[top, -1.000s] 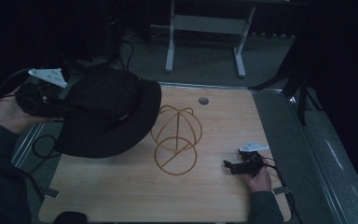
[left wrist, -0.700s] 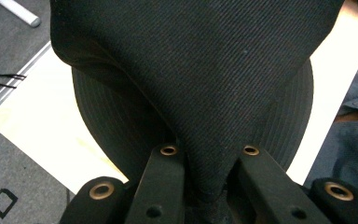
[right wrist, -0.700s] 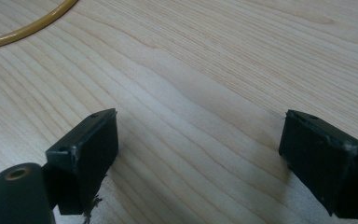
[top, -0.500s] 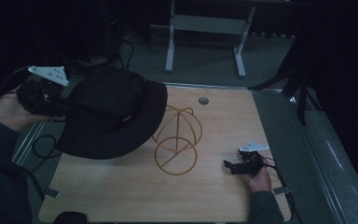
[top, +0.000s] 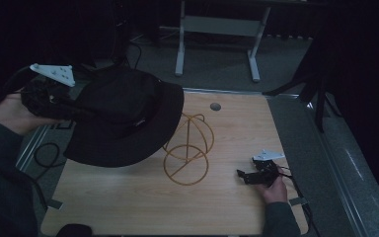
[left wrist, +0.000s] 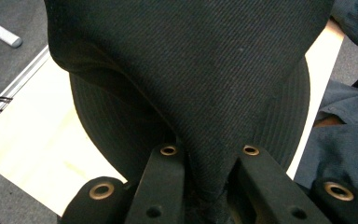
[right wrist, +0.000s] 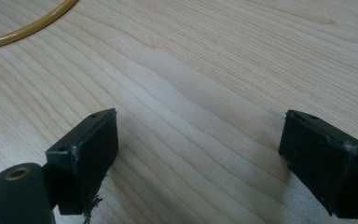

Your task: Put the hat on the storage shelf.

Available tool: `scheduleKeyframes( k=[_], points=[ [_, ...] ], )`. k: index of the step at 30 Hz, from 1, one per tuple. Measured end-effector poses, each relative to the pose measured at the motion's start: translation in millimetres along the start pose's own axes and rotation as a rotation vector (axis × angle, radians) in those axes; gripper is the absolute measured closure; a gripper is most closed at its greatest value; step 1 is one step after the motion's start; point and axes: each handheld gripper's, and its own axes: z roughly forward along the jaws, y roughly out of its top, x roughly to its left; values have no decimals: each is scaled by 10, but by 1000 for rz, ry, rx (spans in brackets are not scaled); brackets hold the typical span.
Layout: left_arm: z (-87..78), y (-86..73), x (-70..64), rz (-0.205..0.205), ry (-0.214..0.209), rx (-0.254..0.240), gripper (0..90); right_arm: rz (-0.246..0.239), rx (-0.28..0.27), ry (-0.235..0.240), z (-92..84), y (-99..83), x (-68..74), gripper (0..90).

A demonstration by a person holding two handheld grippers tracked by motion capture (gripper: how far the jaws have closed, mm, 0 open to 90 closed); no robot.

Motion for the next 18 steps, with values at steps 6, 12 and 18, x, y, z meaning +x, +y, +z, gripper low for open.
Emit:
scheduleKeyframes(
  k=[6, 12, 18],
  points=[
    [-21, 34, -3, 4, -1, -11, 871, 0, 0, 0, 0, 0, 0, 116],
    [-9, 98, -8, 18, -7, -20, 871, 0, 0, 0, 0, 0, 0, 116],
    [30, 177, -17, 28, -17, -24, 870, -1, 0, 0, 0, 0, 0, 116]
  ],
)
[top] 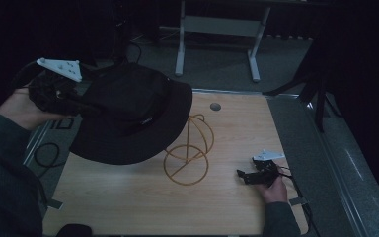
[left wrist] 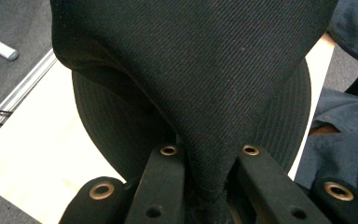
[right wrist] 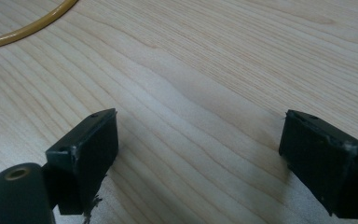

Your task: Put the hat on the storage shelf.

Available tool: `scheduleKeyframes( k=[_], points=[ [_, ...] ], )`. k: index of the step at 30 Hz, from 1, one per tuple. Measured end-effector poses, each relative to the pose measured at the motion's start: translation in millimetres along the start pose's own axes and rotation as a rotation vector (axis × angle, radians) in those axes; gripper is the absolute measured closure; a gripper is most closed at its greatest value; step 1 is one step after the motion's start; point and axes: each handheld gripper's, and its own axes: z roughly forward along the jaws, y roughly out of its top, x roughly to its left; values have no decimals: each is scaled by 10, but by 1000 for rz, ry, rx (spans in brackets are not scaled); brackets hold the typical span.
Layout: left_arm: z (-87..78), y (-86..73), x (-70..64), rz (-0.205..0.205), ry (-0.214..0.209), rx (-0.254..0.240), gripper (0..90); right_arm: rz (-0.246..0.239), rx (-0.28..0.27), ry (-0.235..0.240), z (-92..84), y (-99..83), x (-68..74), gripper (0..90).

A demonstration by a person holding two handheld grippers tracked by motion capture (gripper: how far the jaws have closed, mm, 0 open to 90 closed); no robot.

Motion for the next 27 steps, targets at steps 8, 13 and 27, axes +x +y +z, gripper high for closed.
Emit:
scheduleKeyframes(
  k=[8, 13, 27],
  points=[
    [59, 143, -16, 22, -15, -11, 870, -3, 1, 0, 0, 0, -2, 116],
    [113, 209, -17, 28, -23, -5, 870, -1, 0, 0, 0, 0, -1, 116],
    [267, 436, -55, 57, -42, 29, 870, -1, 0, 0, 0, 0, -1, 116]
  ],
)
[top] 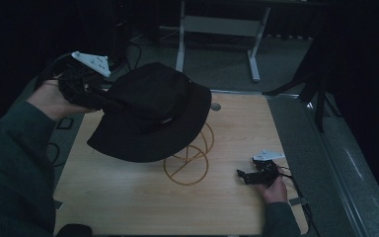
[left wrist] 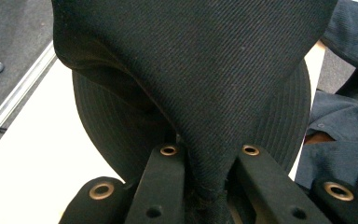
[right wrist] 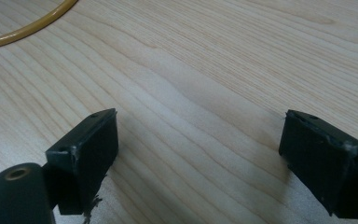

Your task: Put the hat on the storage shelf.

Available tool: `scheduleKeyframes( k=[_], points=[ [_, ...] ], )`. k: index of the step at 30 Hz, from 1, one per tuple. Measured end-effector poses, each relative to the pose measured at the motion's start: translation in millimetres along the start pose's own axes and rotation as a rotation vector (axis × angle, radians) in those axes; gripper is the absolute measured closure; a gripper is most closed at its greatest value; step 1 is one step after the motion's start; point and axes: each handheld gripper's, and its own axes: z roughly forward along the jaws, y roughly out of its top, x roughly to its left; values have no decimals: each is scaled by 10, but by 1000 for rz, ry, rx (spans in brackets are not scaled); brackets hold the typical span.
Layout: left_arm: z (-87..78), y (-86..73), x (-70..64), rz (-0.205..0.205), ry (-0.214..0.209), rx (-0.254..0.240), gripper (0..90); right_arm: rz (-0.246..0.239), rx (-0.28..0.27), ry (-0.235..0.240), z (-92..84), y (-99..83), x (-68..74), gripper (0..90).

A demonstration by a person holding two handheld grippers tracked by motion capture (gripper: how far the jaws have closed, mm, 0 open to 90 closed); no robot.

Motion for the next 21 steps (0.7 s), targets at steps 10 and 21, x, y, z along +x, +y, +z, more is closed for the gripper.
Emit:
scheduleKeyframes(
  k=[10, 21],
  points=[
    [195, 140, -4, 20, -23, 21, 869, 0, 0, 0, 0, 0, 0, 116],
    [411, 234, -19, 33, -41, 36, 867, 0, 0, 1, 0, 0, -1, 116]
  ],
)
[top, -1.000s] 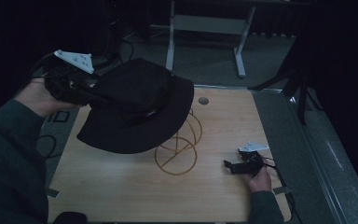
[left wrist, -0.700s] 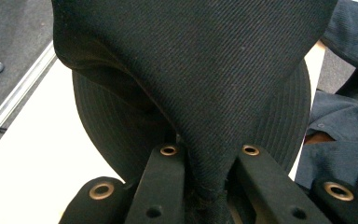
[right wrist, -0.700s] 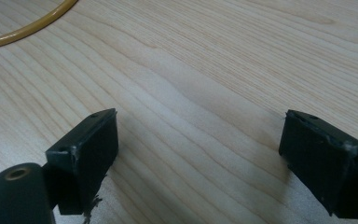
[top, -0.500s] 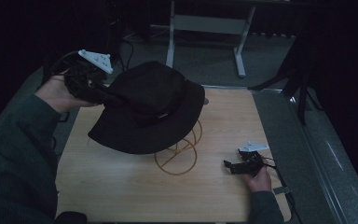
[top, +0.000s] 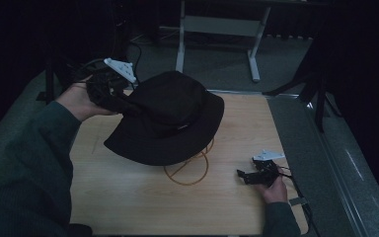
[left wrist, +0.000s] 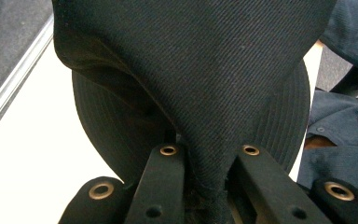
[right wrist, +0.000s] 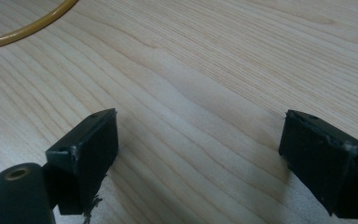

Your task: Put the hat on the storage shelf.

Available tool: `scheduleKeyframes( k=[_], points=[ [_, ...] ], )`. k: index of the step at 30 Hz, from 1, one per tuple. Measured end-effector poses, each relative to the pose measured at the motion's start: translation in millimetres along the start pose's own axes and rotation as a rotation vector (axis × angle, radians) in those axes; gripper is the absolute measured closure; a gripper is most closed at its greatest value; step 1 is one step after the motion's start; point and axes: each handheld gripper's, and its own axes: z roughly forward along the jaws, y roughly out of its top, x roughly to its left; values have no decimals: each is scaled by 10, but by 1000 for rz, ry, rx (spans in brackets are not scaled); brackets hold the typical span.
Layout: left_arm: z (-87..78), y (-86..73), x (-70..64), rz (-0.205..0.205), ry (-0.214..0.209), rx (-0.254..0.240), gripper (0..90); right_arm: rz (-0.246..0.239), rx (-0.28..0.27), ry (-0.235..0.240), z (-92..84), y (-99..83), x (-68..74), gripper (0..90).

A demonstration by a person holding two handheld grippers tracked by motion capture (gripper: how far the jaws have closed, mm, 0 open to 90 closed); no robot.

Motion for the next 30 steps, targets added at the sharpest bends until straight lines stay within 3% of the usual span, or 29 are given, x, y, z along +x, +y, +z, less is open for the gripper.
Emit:
scheduleKeyframes(
  k=[15, 30],
  points=[
    [333, 142, -30, 23, -35, 50, 856, -1, -1, -2, 1, 0, 1, 116],
    [661, 221, -72, 32, -14, 141, 823, 0, -1, -1, 1, 0, 1, 116]
  ],
)
